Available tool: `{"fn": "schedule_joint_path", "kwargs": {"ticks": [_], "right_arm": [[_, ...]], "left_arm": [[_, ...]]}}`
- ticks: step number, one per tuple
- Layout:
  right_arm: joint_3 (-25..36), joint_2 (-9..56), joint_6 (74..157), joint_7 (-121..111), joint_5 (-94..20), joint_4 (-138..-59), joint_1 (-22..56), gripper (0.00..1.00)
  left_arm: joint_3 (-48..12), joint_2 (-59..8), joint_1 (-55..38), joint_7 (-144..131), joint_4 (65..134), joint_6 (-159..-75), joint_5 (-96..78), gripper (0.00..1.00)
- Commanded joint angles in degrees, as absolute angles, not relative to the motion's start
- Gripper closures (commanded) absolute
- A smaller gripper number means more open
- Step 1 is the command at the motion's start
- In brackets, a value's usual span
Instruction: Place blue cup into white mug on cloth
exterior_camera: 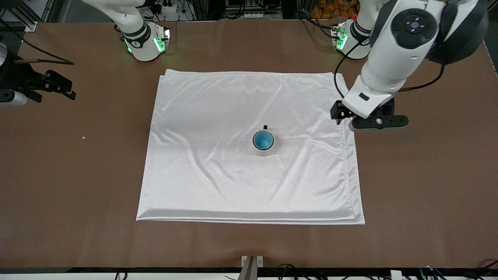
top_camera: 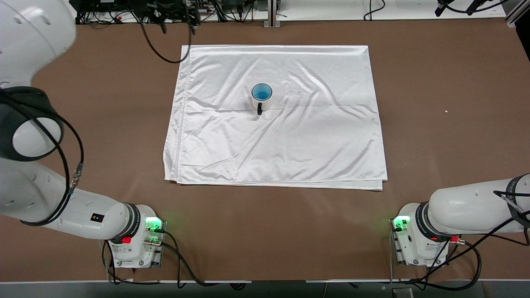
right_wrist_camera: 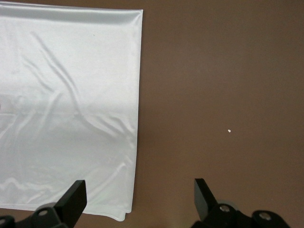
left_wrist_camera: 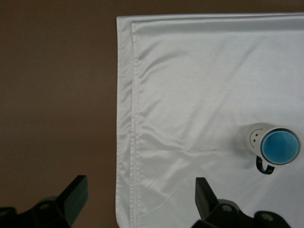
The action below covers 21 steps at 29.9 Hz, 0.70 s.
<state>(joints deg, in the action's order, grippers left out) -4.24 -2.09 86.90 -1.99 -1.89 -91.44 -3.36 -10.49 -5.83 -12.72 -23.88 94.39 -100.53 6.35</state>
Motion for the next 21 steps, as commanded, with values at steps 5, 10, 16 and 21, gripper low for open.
{"fn": "schedule_joint_path", "kwargs": {"ticks": [5, 10, 16, 21], "right_arm": [[-4.8, -1.6, 85.6, -2.3, 1.2, -90.1, -1.2, 0.00], [-4.8, -1.6, 85.6, -2.3, 1.1, -90.1, -1.2, 0.00], [-4.8, -1.6, 85.6, -2.4, 1.1, -90.1, -1.3, 0.00], [-4.7, -1.6, 85.6, -2.5, 1.1, -90.1, -1.8, 0.00]], "left_arm": [[-10.9, -1.1, -6.2, -14.9, 96.3, -96.9, 0.6, 0.00], [-10.7, -0.6, -4.1, -12.0, 95.0, -96.1, -0.9, 0.00], [-10.5, -0.4, -2.2, -9.8, 92.2, -93.3, -1.7, 0.00], [-10.5, -0.4, -1.2, -9.8, 89.8, -92.1, -1.6, 0.00]]}}
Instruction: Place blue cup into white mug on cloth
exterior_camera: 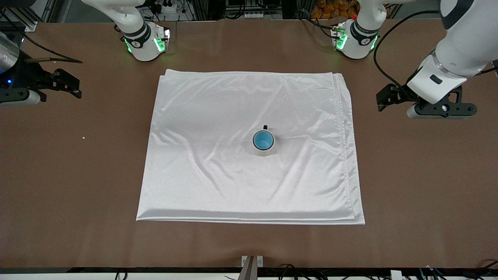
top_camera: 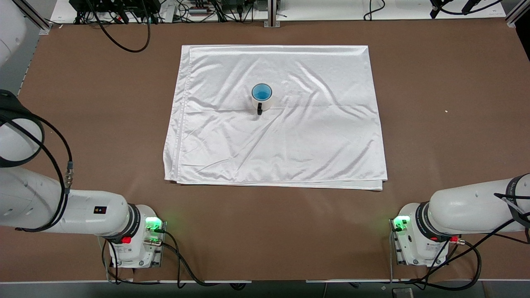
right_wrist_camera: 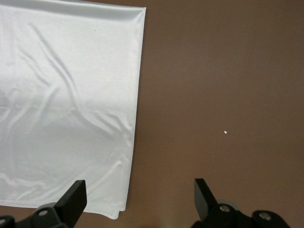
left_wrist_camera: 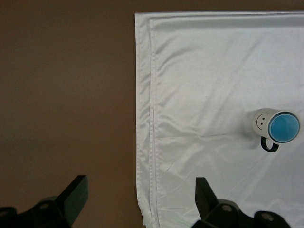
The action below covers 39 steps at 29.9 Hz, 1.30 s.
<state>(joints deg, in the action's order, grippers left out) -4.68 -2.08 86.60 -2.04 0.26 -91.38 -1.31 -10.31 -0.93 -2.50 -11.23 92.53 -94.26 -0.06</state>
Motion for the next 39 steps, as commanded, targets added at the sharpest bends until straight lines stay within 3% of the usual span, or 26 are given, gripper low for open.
{"fn": "schedule_joint_path", "kwargs": {"ticks": [1, 32, 39], "right_arm": [[-4.7, -1.6, 85.6, -2.6, 1.1, -90.2, -1.8, 0.00], [-4.4, -1.1, 84.7, -4.0, 0.7, -90.4, -3.3, 0.00], [-4.4, -1.1, 84.7, -4.0, 0.7, -90.4, -3.2, 0.00]], "left_arm": [[-10.5, -0.4, -1.1, -9.7, 89.3, -91.8, -1.4, 0.00], [-10.3, 0.8, 0.5, -5.7, 89.2, -91.0, -1.8, 0.00], [-6.5, 0.8, -2.7, -5.7, 89.2, -90.7, -1.8, 0.00]]}}
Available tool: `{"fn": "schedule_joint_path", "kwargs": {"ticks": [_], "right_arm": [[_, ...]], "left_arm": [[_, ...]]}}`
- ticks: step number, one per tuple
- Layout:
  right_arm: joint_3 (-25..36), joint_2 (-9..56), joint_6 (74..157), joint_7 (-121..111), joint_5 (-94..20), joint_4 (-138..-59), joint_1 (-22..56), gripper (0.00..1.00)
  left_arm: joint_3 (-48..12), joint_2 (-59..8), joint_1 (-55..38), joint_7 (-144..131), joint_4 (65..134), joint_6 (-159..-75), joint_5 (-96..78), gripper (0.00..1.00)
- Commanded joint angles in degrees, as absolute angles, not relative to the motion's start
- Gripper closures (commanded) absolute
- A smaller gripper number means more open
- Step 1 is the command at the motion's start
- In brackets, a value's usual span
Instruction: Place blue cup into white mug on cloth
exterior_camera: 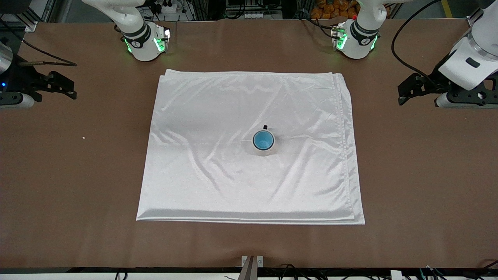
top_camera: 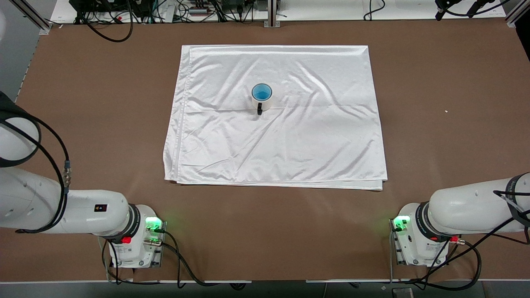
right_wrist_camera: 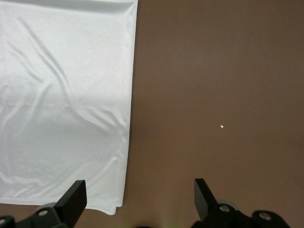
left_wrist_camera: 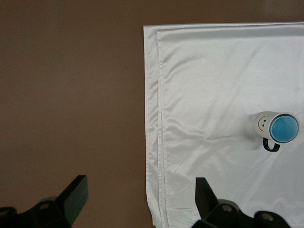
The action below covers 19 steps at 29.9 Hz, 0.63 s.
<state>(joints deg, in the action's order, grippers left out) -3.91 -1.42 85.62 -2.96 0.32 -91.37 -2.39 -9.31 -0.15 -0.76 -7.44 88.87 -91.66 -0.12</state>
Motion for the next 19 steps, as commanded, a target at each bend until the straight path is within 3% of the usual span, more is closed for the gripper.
{"fn": "schedule_joint_path", "kwargs": {"ticks": [1, 19], "right_arm": [[-4.4, -1.1, 84.7, -4.0, 0.7, -90.4, -3.2, 0.00], [-4.4, -1.4, 84.1, -4.0, 0.3, -90.4, -3.1, 0.00]], "left_arm": [[-6.5, 0.8, -2.8, -5.7, 89.2, -90.6, -1.8, 0.00], [-2.8, 0.9, -6.9, -5.6, 89.0, -89.7, -1.8, 0.00]]}}
